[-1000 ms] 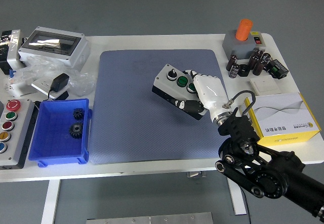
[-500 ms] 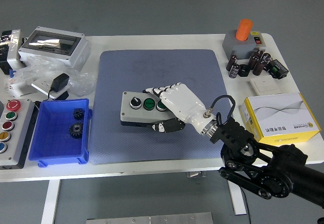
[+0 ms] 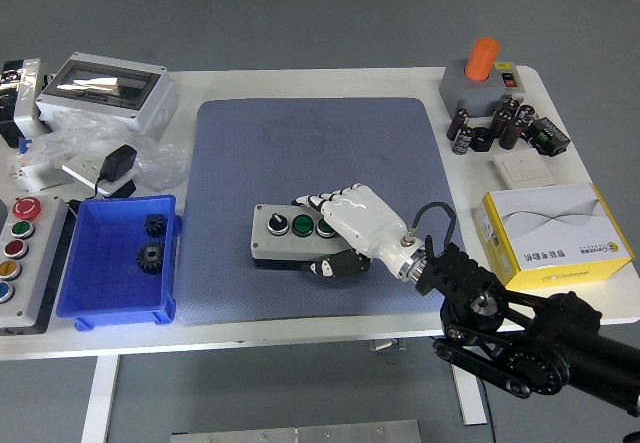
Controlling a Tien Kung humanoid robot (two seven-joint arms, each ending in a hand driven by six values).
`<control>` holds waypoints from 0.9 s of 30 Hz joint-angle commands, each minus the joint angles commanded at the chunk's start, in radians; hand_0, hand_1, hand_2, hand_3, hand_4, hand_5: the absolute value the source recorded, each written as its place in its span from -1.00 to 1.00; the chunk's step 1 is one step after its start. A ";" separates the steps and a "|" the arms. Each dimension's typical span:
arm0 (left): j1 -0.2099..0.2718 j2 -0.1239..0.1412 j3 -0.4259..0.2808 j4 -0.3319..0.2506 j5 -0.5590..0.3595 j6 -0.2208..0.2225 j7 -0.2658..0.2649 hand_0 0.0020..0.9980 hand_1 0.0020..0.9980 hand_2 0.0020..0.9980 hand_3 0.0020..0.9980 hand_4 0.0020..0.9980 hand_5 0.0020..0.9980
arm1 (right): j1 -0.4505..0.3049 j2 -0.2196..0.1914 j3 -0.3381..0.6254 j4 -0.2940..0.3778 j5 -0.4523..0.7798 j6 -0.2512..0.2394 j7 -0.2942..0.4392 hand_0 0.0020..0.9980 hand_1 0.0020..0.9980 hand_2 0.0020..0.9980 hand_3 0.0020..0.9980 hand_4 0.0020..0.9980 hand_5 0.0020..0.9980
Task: Pick up the button,place it on the desk,press the button,press the button
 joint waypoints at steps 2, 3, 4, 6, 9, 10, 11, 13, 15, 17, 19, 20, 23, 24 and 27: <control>0.001 -0.001 -0.013 0.000 0.012 0.000 0.005 0.36 0.37 0.19 0.33 0.44 -0.40 | 0.000 0.001 0.004 -0.001 -0.016 0.017 -0.006 -0.70 -0.37 -0.45 -0.40 0.02 -0.75; 0.002 -0.001 -0.018 0.000 0.016 0.000 0.008 0.36 0.37 0.19 0.33 0.44 -0.40 | 0.001 0.002 0.005 -0.001 -0.022 0.024 -0.008 -0.70 -0.37 -0.45 -0.40 0.02 -0.75; 0.003 -0.001 -0.022 0.000 0.019 0.000 0.010 0.36 0.37 0.19 0.33 0.44 -0.40 | 0.001 0.003 0.006 -0.002 -0.028 0.031 -0.009 -0.70 -0.37 -0.45 -0.40 0.02 -0.75; 0.004 -0.001 -0.028 0.000 0.024 0.001 0.014 0.36 0.37 0.19 0.33 0.44 -0.40 | 0.001 0.003 0.006 -0.003 -0.037 0.037 -0.007 -0.70 -0.37 -0.45 -0.40 0.02 -0.75; 0.004 -0.001 -0.032 0.000 0.028 0.000 0.015 0.36 0.37 0.19 0.33 0.44 -0.40 | 0.003 0.002 -0.001 -0.005 -0.044 0.043 -0.008 -0.23 0.32 0.34 0.29 0.41 -0.60; 0.003 -0.001 -0.031 0.000 0.027 0.000 0.014 0.36 0.37 0.19 0.33 0.44 -0.40 | 0.003 0.002 -0.003 -0.007 -0.046 0.043 -0.008 -0.23 0.32 0.34 0.29 0.41 -0.60; 0.003 -0.002 -0.031 0.000 0.027 0.000 0.014 0.36 0.37 0.19 0.33 0.44 -0.40 | 0.003 0.002 -0.004 -0.008 -0.046 0.043 -0.007 -0.23 0.32 0.34 0.29 0.41 -0.60; 0.002 -0.002 -0.031 0.000 0.028 0.000 0.013 0.36 0.37 0.19 0.33 0.44 -0.40 | 0.003 0.003 -0.004 -0.008 -0.047 0.040 -0.006 -0.23 0.32 0.34 0.29 0.41 -0.60; 0.002 -0.002 -0.032 0.000 0.029 0.000 0.013 0.36 0.37 0.19 0.33 0.44 -0.40 | 0.003 0.003 -0.002 -0.007 -0.046 0.035 -0.004 0.35 0.71 0.75 0.76 0.57 -0.54; 0.002 -0.002 -0.033 0.000 0.030 0.000 0.015 0.36 0.37 0.19 0.33 0.44 -0.40 | 0.004 0.003 0.000 -0.005 -0.042 0.030 0.000 0.35 0.71 0.75 0.76 0.57 -0.54; 0.002 -0.001 -0.036 0.000 0.032 0.000 0.016 0.36 0.37 0.19 0.33 0.44 -0.40 | 0.004 0.003 0.000 -0.003 -0.033 0.023 0.007 0.35 0.71 0.75 0.76 0.57 -0.54; 0.002 -0.001 -0.038 0.000 0.034 0.000 0.017 0.36 0.37 0.19 0.33 0.44 -0.40 | 0.004 0.002 0.001 -0.003 -0.029 0.020 0.012 0.46 0.76 0.83 0.86 0.63 -0.52; 0.003 -0.001 -0.040 0.000 0.036 0.000 0.018 0.36 0.37 0.19 0.33 0.44 -0.40 | 0.003 0.002 0.004 0.000 -0.020 0.013 0.024 0.46 0.76 0.83 0.86 0.63 -0.52; 0.003 -0.001 -0.040 0.000 0.036 0.000 0.018 0.36 0.37 0.19 0.33 0.44 -0.40 | 0.003 0.002 0.006 0.001 -0.018 0.013 0.027 0.46 0.76 0.83 0.86 0.63 -0.52; 0.004 -0.001 -0.039 0.000 0.035 -0.001 0.018 0.36 0.37 0.19 0.33 0.44 -0.40 | 0.002 0.001 0.009 0.004 -0.009 0.013 0.033 0.44 0.75 0.83 0.91 0.66 -0.54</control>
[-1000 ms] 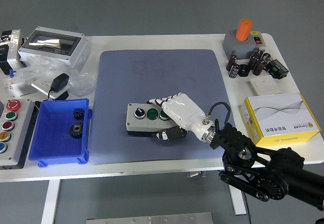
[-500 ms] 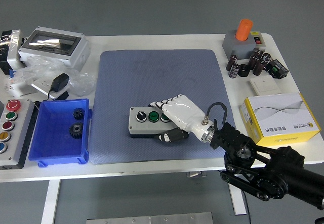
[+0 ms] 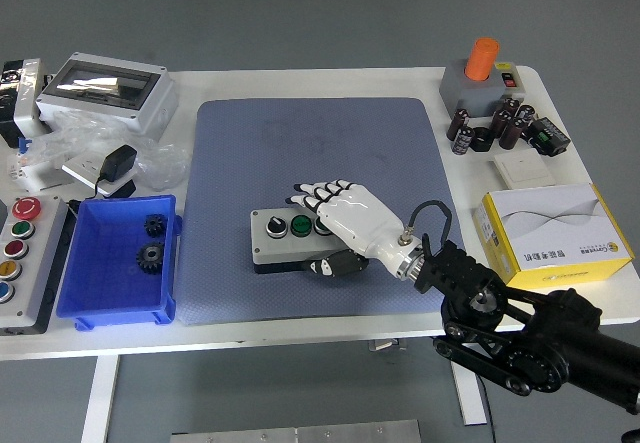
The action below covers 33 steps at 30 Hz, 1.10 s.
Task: Pick up the button,place it on the desk,press the button,press the button
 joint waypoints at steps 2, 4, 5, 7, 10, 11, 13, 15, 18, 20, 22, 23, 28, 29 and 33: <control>0.000 0.000 0.001 0.000 -0.001 0.000 0.000 0.36 0.37 0.19 0.33 0.44 -0.40 | 0.000 -0.001 -0.001 0.001 0.012 0.002 0.004 0.44 0.75 0.83 0.91 0.66 -0.54; 0.000 0.000 0.001 0.000 -0.001 0.000 0.000 0.36 0.37 0.19 0.33 0.44 -0.40 | -0.001 -0.001 -0.003 0.000 0.022 0.003 0.006 0.44 0.75 0.83 0.91 0.66 -0.54; 0.000 0.000 0.001 0.000 -0.001 0.000 0.000 0.36 0.37 0.19 0.34 0.44 -0.40 | -0.001 -0.001 -0.003 -0.001 0.024 0.003 0.006 0.44 0.76 0.85 1.00 0.75 -0.49; 0.000 0.000 0.002 0.000 -0.002 0.000 0.000 0.36 0.37 0.19 0.34 0.44 -0.40 | -0.002 -0.002 -0.003 0.001 0.031 0.006 0.005 0.44 0.76 0.85 1.00 0.75 -0.49; 0.000 0.000 0.004 0.000 -0.003 0.000 -0.001 0.36 0.37 0.19 0.34 0.44 -0.40 | -0.007 -0.010 0.004 0.020 0.056 0.010 0.009 0.44 0.76 0.85 1.00 0.75 -0.49; 0.000 0.000 0.006 0.000 -0.005 0.000 -0.002 0.36 0.37 0.19 0.33 0.44 -0.40 | -0.011 -0.017 0.012 0.038 0.077 0.013 0.015 0.45 0.77 0.88 1.00 0.82 -0.44; 0.000 0.000 0.007 0.000 -0.005 -0.001 -0.002 0.36 0.37 0.19 0.33 0.44 -0.40 | -0.019 -0.032 0.030 0.073 0.117 0.016 0.031 0.45 0.77 0.88 1.00 0.82 -0.44; 0.001 -0.001 0.008 0.000 -0.006 -0.001 -0.003 0.36 0.37 0.19 0.33 0.44 -0.40 | -0.032 -0.053 0.062 0.116 0.162 0.012 0.054 0.45 0.77 0.88 1.00 0.82 -0.44; 0.002 -0.001 0.008 0.000 -0.007 -0.001 -0.004 0.36 0.37 0.19 0.33 0.44 -0.40 | -0.059 -0.092 0.123 0.189 0.199 -0.027 0.083 0.46 0.77 0.91 1.00 0.82 -0.43; 0.003 -0.002 0.008 0.000 -0.008 -0.001 -0.004 0.36 0.37 0.19 0.33 0.44 -0.40 | -0.079 -0.123 0.170 0.243 0.168 -0.063 0.076 0.46 0.77 0.91 1.00 0.82 -0.43; 0.004 -0.002 0.009 0.000 -0.009 -0.001 -0.004 0.36 0.37 0.19 0.33 0.44 -0.40 | -0.095 -0.155 0.214 0.294 0.123 -0.062 0.049 0.46 0.77 0.91 1.00 0.82 -0.43; 0.005 -0.003 0.009 0.000 -0.009 -0.001 -0.004 0.36 0.37 0.19 0.33 0.44 -0.40 | -0.103 -0.174 0.237 0.321 0.096 -0.041 0.030 0.45 0.78 0.92 1.00 0.80 -0.43; 0.005 -0.003 0.007 0.000 -0.007 -0.001 -0.005 0.36 0.37 0.19 0.33 0.44 -0.40 | -0.129 -0.258 0.312 0.435 -0.001 0.081 -0.042 0.45 0.78 0.92 1.00 0.80 -0.43; 0.005 -0.003 0.006 0.000 -0.006 -0.001 -0.005 0.36 0.37 0.19 0.33 0.44 -0.40 | -0.131 -0.271 0.318 0.457 -0.013 0.110 -0.054 -0.14 0.20 -0.04 0.85 0.22 -0.66; 0.004 -0.003 0.004 0.000 -0.003 0.000 -0.006 0.36 0.37 0.19 0.33 0.44 -0.40 | -0.125 -0.299 0.313 0.507 -0.041 0.209 -0.088 -0.14 0.20 -0.04 0.85 0.22 -0.66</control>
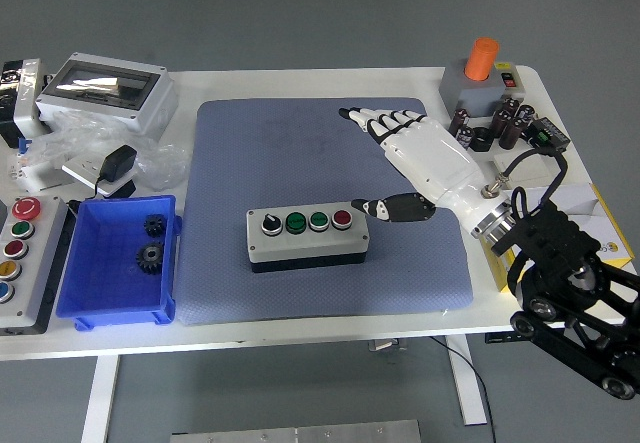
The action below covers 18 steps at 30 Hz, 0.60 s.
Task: Pick up the button,place it on the desk,press the button,press the button
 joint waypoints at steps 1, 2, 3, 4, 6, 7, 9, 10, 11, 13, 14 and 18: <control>0.000 0.000 -0.001 0.000 0.001 0.001 0.000 0.36 0.37 0.19 0.33 0.44 -0.40 | 0.003 -0.003 -0.006 0.003 -0.005 0.020 -0.007 -0.14 0.20 -0.04 0.85 0.22 -0.66; -0.001 0.000 -0.001 0.000 0.001 0.002 -0.001 0.36 0.37 0.19 0.33 0.44 -0.40 | 0.009 -0.004 -0.018 0.003 -0.013 0.043 -0.017 -0.70 -0.65 -0.67 0.33 -0.53 -1.00; -0.001 0.000 -0.002 0.000 0.001 0.002 -0.001 0.36 0.37 0.19 0.33 0.44 -0.40 | 0.014 -0.004 -0.030 0.001 -0.020 0.064 -0.025 -0.70 -0.65 -0.67 0.33 -0.53 -1.00; -0.001 0.000 -0.002 0.000 0.002 0.003 -0.002 0.36 0.37 0.19 0.33 0.44 -0.40 | 0.019 -0.002 -0.043 -0.002 -0.025 0.082 -0.033 -0.70 -0.65 -0.67 0.33 -0.53 -1.00; -0.002 0.000 -0.002 0.000 0.002 0.003 -0.002 0.36 0.37 0.19 0.33 0.44 -0.40 | 0.029 0.004 -0.065 -0.012 -0.032 0.101 -0.045 -0.70 -0.65 -0.67 0.33 -0.53 -1.00; -0.002 0.000 -0.002 0.000 0.002 0.004 -0.002 0.36 0.37 0.19 0.33 0.44 -0.40 | 0.035 0.010 -0.078 -0.018 -0.035 0.106 -0.050 -0.70 -0.65 -0.67 0.33 -0.53 -1.00; -0.002 0.000 -0.002 0.000 0.002 0.004 -0.002 0.36 0.37 0.19 0.33 0.44 -0.40 | 0.047 0.021 -0.103 -0.031 -0.040 0.113 -0.060 -0.72 -0.69 -0.69 0.32 -0.55 -1.00; -0.002 0.001 -0.001 0.000 0.002 0.004 -0.002 0.36 0.37 0.19 0.33 0.44 -0.40 | 0.052 0.027 -0.114 -0.038 -0.041 0.114 -0.063 -0.72 -0.69 -0.69 0.32 -0.55 -1.00; -0.002 0.001 -0.001 0.000 0.002 0.004 -0.002 0.36 0.37 0.19 0.33 0.44 -0.40 | 0.056 0.032 -0.122 -0.043 -0.042 0.115 -0.065 -0.72 -0.69 -0.69 0.32 -0.55 -1.00; -0.002 0.001 -0.001 0.000 0.002 0.004 -0.002 0.36 0.37 0.19 0.33 0.44 -0.40 | 0.066 0.045 -0.143 -0.058 -0.043 0.114 -0.068 -0.72 -0.69 -0.69 0.32 -0.55 -1.00; -0.003 0.001 -0.001 0.000 0.002 0.003 -0.002 0.36 0.37 0.19 0.33 0.44 -0.40 | 0.071 0.053 -0.153 -0.069 -0.044 0.114 -0.070 -0.73 -0.72 -0.70 0.32 -0.54 -1.00; -0.004 0.001 0.002 0.000 0.000 0.003 -0.003 0.36 0.37 0.19 0.33 0.44 -0.40 | 0.076 0.069 -0.178 -0.096 -0.044 0.112 -0.072 -0.73 -0.72 -0.70 0.32 -0.54 -1.00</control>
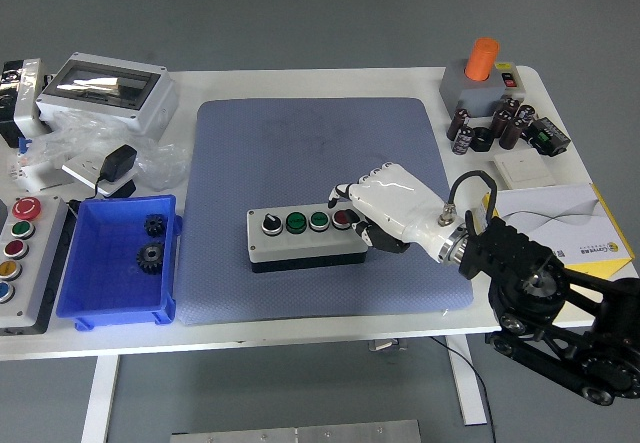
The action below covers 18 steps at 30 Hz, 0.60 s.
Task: Pick up the button,place it on the desk,press the button,press the button
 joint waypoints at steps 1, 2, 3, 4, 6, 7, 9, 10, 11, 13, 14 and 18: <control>0.000 0.000 0.000 0.000 0.000 0.000 0.000 0.36 0.37 0.19 0.33 0.44 -0.40 | 0.000 0.003 -0.006 -0.006 0.002 -0.001 0.000 -0.73 -0.72 -0.70 0.32 -0.54 -1.00; 0.000 0.000 0.001 0.000 0.000 0.000 0.000 0.36 0.37 0.19 0.33 0.44 -0.40 | 0.001 0.006 -0.013 -0.014 0.004 -0.003 0.000 -0.73 -0.74 -0.71 0.33 -0.53 -1.00; 0.000 0.000 0.001 0.000 -0.001 0.000 0.000 0.36 0.37 0.19 0.33 0.44 -0.40 | 0.001 0.008 -0.017 -0.018 0.006 -0.004 -0.001 -0.73 -0.74 -0.71 0.33 -0.53 -1.00; 0.001 0.000 0.001 0.000 -0.001 0.000 0.000 0.36 0.37 0.19 0.33 0.44 -0.40 | 0.001 0.011 -0.021 -0.024 0.007 -0.007 -0.001 -0.73 -0.74 -0.71 0.33 -0.53 -1.00; 0.001 0.000 0.000 0.000 0.000 0.000 0.001 0.36 0.37 0.19 0.33 0.44 -0.40 | 0.002 0.017 -0.026 -0.032 0.009 -0.011 -0.001 -0.73 -0.74 -0.71 0.33 -0.53 -1.00; 0.000 0.000 0.000 0.000 0.001 0.000 0.001 0.36 0.37 0.19 0.33 0.44 -0.40 | 0.003 0.020 -0.027 -0.035 0.010 -0.013 -0.001 -0.73 -0.74 -0.71 0.33 -0.53 -1.00; 0.000 0.000 -0.001 0.000 0.002 0.000 0.000 0.36 0.37 0.19 0.32 0.44 -0.39 | 0.003 0.023 -0.027 -0.038 0.010 -0.018 -0.001 -0.73 -0.74 -0.71 0.33 -0.53 -1.00; -0.001 0.000 -0.001 0.000 0.002 -0.001 0.000 0.36 0.37 0.19 0.32 0.44 -0.39 | 0.003 0.024 -0.027 -0.040 0.009 -0.019 -0.001 -0.73 -0.74 -0.71 0.33 -0.53 -1.00; -0.001 0.000 0.000 0.000 0.002 -0.001 -0.001 0.36 0.37 0.19 0.32 0.44 -0.39 | 0.003 0.025 -0.026 -0.041 0.009 -0.020 -0.001 -0.73 -0.74 -0.71 0.33 -0.53 -1.00; -0.001 0.000 0.001 0.000 0.002 -0.001 -0.001 0.36 0.37 0.19 0.32 0.44 -0.39 | 0.001 0.025 -0.022 -0.045 0.009 -0.021 -0.001 -0.73 -0.74 -0.71 0.33 -0.53 -1.00; -0.001 0.000 0.001 0.000 0.001 -0.001 -0.001 0.36 0.37 0.19 0.32 0.43 -0.39 | -0.001 0.024 -0.019 -0.046 0.010 -0.023 0.000 -0.74 -0.74 -0.71 0.34 -0.52 -1.00; 0.000 0.000 0.000 0.000 0.002 -0.001 0.000 0.36 0.37 0.19 0.32 0.43 -0.39 | -0.001 0.021 -0.011 -0.043 0.018 -0.030 0.003 -0.74 -0.74 -0.71 0.34 -0.52 -1.00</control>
